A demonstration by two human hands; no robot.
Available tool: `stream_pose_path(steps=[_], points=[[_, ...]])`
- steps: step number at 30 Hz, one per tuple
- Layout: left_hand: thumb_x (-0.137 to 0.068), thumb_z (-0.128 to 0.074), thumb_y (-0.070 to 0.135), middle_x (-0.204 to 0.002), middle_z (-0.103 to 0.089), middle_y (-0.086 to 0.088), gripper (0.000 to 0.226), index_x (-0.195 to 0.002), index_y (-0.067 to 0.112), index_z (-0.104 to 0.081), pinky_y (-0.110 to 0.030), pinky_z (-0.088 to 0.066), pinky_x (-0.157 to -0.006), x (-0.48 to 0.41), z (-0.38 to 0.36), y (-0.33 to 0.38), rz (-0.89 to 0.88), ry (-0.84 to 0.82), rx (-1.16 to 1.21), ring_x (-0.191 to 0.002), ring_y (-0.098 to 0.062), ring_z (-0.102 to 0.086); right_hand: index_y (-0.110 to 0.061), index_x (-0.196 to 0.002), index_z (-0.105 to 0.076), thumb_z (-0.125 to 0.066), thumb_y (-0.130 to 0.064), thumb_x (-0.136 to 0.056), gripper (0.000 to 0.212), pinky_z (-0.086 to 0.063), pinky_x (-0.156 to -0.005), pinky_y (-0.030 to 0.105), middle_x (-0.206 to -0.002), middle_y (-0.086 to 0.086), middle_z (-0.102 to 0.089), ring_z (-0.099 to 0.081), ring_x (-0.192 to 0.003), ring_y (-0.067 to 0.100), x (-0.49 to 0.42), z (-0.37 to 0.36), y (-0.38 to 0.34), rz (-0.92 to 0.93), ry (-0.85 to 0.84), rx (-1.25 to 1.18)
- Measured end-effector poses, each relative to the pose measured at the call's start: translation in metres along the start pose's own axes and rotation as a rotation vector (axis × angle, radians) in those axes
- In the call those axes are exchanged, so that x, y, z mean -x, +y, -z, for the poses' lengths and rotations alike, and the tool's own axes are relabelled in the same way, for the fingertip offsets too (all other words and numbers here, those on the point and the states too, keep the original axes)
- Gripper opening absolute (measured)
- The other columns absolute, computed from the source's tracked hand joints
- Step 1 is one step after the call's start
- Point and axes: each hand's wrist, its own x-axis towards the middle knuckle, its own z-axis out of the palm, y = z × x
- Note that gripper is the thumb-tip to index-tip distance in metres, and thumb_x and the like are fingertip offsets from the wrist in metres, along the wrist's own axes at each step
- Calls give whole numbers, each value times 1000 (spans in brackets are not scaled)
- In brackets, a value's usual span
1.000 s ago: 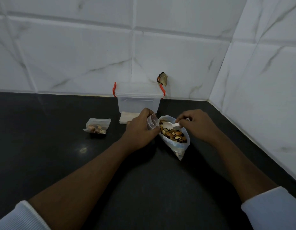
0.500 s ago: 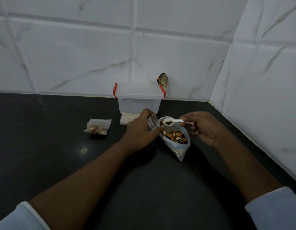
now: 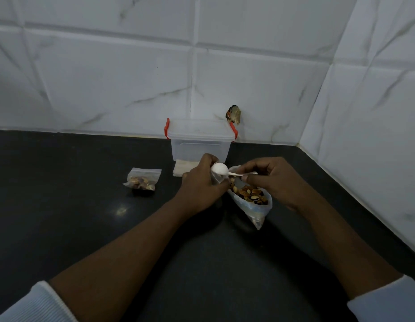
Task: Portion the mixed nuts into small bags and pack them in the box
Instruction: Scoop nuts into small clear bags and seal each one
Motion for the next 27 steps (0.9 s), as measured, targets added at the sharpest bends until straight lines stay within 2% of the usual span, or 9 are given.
stream_pose_path(steps=[4, 7, 10, 13, 15, 19, 22, 24, 27], points=[[-89, -75, 34, -108, -56, 21, 45, -120, 37, -42, -54, -49, -104, -1, 0, 0, -1, -23, -7, -110, -10, -59, -22, -102, -80, -70, -3, -92, 24, -56, -80, 16, -96, -8, -78, -72, -93, 6, -1, 6, 0, 43, 113, 55], [-91, -73, 33, -108, -57, 18, 42, -121, 34, -44, -52, -50, -103, -2, 1, 0, 13, -44, -13, -108, -11, -61, -26, -97, -79, -68, -9, -92, 20, -48, -67, 12, -86, -14, -74, -66, -81, -2, -2, 17, 8, 43, 232, 272], [-91, -73, 33, -109, -58, 16, 42, -121, 33, -44, -52, -50, -103, -1, 1, 1, 13, -45, -17, -109, -12, -62, -29, -96, -77, -66, -9, -91, 23, -43, -67, 19, -91, -15, -72, -62, -79, -5, -2, 17, 14, 17, 141, 445], [-91, -73, 31, -112, -57, 13, 43, -121, 34, -43, -53, -49, -104, -2, 1, 1, 23, -47, -27, -112, -15, -61, -25, -105, -79, -68, -13, -91, 21, -44, -70, 14, -99, -13, -69, -61, -84, -4, -5, 11, 15, -10, 40, 545], [-91, -73, 31, -110, -57, 16, 42, -121, 35, -43, -52, -50, -104, -2, 1, 1, 25, -48, -26, -111, -13, -61, -19, -106, -80, -68, -13, -91, 20, -41, -70, 13, -96, -9, -68, -59, -84, -1, -8, 13, 17, -12, 53, 625], [-92, -73, 31, -102, -55, 22, 42, -119, 38, -42, -53, -48, -106, -1, 1, 1, 24, -44, -27, -108, -9, -60, -18, -103, -80, -67, -14, -92, 17, -44, -75, 24, -97, -2, -74, -63, -93, 14, -11, 20, 21, 57, 169, 756], [-91, -73, 32, -104, -55, 20, 42, -119, 38, -42, -53, -48, -106, -1, 1, 2, 26, -48, -24, -110, -12, -61, -16, -110, -80, -66, -11, -94, 21, -35, -71, 8, -102, -1, -75, -55, -81, -2, -8, 15, 16, 89, 143, 709], [-91, -73, 33, -107, -56, 18, 42, -119, 38, -42, -53, -49, -106, -1, 1, 2, 22, -45, -33, -110, -12, -61, -16, -114, -79, -66, -12, -95, 23, -36, -68, 4, -106, -1, -76, -55, -77, -7, -9, 9, 18, 54, 61, 683], [-91, -73, 34, -105, -56, 19, 41, -119, 39, -42, -52, -49, -105, -2, 0, 1, 20, -37, -45, -107, -10, -61, -17, -111, -79, -67, -17, -93, 21, -44, -73, 18, -103, 0, -77, -60, -82, 2, -12, 13, 22, 3, 46, 727]])
